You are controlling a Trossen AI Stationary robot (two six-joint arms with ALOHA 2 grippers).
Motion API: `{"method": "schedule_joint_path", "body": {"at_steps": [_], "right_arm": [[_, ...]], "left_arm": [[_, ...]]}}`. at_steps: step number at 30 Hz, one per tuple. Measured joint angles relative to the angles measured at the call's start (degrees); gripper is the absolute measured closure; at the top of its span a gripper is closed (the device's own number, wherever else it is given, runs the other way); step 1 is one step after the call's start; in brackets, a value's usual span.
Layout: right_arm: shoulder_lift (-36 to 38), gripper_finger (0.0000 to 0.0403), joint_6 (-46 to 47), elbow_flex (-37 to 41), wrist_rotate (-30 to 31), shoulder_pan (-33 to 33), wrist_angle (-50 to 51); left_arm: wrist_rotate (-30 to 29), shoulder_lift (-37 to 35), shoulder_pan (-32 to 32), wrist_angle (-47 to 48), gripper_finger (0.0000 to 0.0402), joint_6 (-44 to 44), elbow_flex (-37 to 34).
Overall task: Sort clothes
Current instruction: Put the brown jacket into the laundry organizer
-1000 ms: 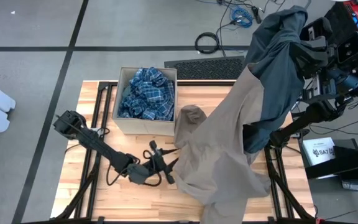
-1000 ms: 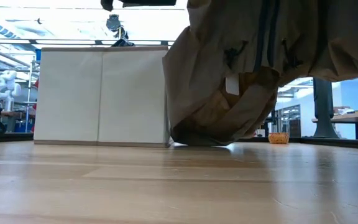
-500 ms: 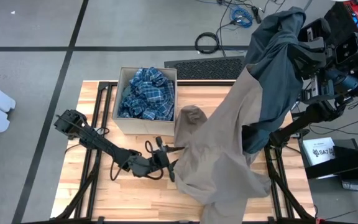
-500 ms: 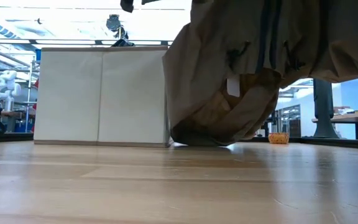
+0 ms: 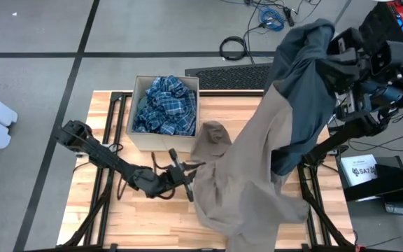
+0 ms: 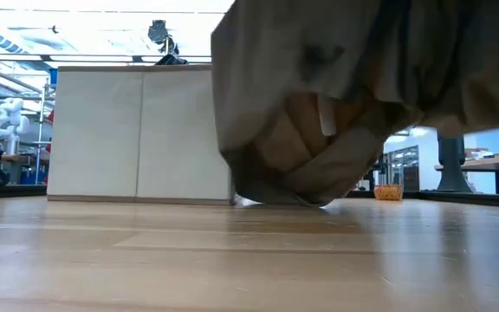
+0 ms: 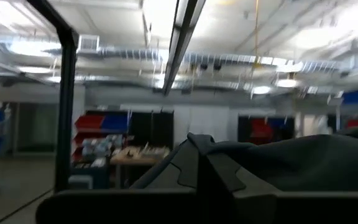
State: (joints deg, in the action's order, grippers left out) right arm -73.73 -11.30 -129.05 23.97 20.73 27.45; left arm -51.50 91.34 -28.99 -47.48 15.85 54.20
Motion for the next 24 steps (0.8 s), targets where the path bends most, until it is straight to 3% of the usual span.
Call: {"method": "schedule_joint_path", "body": {"at_steps": [6,11,14,16,19,24], "right_arm": [[1.52,0.0376,14.64,-0.03,-2.26,-0.02,17.63],[-0.54,0.0326,37.31,0.79,-19.98,0.08,38.97],[-3.32,0.0297,42.50,3.45,-26.60,2.37,45.81],[-5.28,0.0282,42.57,5.33,-27.91,3.66,47.28],[-6.10,0.0271,37.19,5.79,-26.28,3.14,50.30],[-6.27,0.0273,34.20,5.84,-6.80,1.49,54.79]], "left_arm": [[-4.55,-5.00,-0.42,0.53,0.0398,17.43,2.64],[-6.77,-8.07,-0.39,4.89,0.0399,27.19,6.34],[-7.91,-9.00,-0.78,6.88,0.0399,30.74,8.65],[-9.32,-9.03,-1.54,7.24,0.0400,32.56,10.09],[-10.57,-8.97,-3.66,7.59,0.0400,37.38,11.87],[-11.91,-8.97,-7.48,7.54,0.0400,42.36,15.70]]}}
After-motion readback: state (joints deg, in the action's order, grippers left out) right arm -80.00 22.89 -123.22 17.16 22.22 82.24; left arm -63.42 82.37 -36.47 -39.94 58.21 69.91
